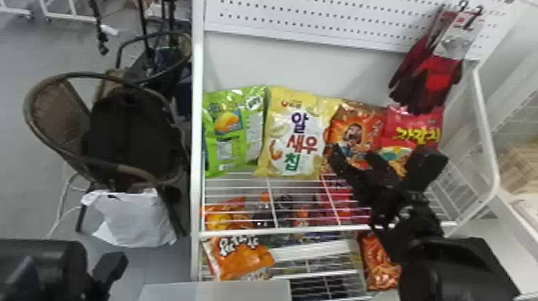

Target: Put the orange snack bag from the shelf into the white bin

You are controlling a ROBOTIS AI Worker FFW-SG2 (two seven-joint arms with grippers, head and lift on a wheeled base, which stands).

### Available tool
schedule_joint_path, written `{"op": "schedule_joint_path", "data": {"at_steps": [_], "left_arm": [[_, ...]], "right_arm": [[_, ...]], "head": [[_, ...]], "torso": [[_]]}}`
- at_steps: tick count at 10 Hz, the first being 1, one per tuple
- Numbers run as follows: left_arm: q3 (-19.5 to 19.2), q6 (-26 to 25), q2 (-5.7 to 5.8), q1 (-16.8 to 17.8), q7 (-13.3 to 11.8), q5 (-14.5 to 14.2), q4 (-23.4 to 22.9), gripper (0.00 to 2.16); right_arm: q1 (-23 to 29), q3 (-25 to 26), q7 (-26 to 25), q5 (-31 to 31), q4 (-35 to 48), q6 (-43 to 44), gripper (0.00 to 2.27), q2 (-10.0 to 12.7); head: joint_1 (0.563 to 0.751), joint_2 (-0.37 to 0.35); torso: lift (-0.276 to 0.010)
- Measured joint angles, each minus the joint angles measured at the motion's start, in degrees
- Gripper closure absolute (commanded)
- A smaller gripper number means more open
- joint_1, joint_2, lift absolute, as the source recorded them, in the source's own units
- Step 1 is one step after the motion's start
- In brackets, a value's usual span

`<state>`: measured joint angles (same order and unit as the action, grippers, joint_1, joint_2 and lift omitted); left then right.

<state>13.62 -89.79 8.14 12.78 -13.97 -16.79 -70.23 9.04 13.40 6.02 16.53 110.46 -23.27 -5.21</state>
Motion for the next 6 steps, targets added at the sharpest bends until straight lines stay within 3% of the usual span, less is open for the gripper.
{"op": "schedule_joint_path", "data": {"at_steps": [6], "left_arm": [[-0.16, 0.00, -0.07, -0.15, 0.00, 0.10, -0.04, 2.13]], "right_arm": [[-9.32, -3.16, -4.25, -3.41, -8.56, -2.85, 0.11, -2.76]], "head": [[0.695, -0.241]], "torso": [[0.001]]}}
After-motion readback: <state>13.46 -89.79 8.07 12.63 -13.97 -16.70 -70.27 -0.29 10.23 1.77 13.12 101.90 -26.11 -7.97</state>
